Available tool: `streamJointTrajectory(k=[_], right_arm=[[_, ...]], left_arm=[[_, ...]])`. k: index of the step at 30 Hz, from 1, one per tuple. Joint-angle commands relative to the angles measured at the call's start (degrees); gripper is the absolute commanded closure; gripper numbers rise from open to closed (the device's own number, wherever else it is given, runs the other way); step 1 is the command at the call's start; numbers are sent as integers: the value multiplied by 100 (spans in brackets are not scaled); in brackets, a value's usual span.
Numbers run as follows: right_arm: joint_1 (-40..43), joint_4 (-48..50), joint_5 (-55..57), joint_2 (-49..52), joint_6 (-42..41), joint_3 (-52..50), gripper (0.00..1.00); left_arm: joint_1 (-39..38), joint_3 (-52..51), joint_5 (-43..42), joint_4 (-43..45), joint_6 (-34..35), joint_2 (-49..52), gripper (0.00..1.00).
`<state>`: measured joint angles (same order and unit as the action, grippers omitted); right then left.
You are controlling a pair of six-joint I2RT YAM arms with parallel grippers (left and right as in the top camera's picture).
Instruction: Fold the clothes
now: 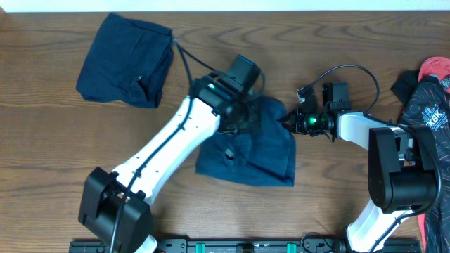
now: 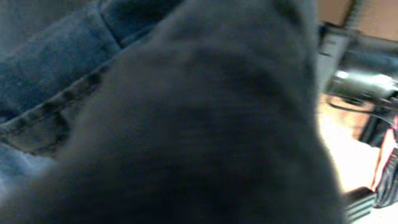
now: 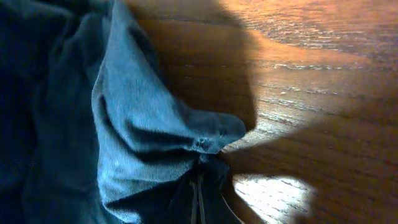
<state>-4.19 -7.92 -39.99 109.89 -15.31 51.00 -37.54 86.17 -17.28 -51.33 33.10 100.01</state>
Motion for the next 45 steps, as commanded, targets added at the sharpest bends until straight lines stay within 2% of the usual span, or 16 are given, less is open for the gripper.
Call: streamJointTrajectory(k=[1, 8, 11, 14, 17, 18, 24, 26, 31, 33, 36, 39, 42, 45], right_arm=[[48, -179, 706, 284, -55, -131, 99], [131, -284, 981, 284, -107, -129, 99], [289, -308, 975, 284, -240, -129, 99], [376, -396, 975, 284, -245, -129, 99], [380, -463, 975, 284, -243, -129, 99], [378, -472, 977, 284, -243, -129, 99], [437, -560, 975, 247, -243, -116, 96], [529, -671, 973, 127, -243, -111, 92], [772, -1360, 909, -643, -28, -111, 66], [791, -1757, 898, -1040, 92, -111, 60], [721, -2260, 597, -1537, 448, -111, 51], [514, -2564, 461, -1781, 660, -111, 45], [258, -2487, 820, -1781, 704, -114, 37], [50, -2212, 656, -1770, 706, -114, 39]], left_arm=[[-179, 214, -111, 105, 295, 190, 94], [-297, 214, -111, -22, 258, 678, 94], [-289, 214, -114, 170, 439, 695, 93], [-306, 214, -111, 417, 741, 702, 83], [-350, 214, -109, 525, 813, 706, 53], [-358, 214, -111, 527, 813, 706, 50], [-275, 216, -114, 332, 437, 664, 50], [-212, 216, -111, 140, 212, 608, 50], [101, 216, 245, -525, -323, 400, 50], [212, 214, 494, -822, -577, 380, 45], [310, 177, 560, -984, -1003, 382, 44], [319, 138, 697, -968, -1082, 382, 40], [319, 138, 778, -946, -1082, 382, 40], [319, 138, 787, -935, -1084, 382, 40]])
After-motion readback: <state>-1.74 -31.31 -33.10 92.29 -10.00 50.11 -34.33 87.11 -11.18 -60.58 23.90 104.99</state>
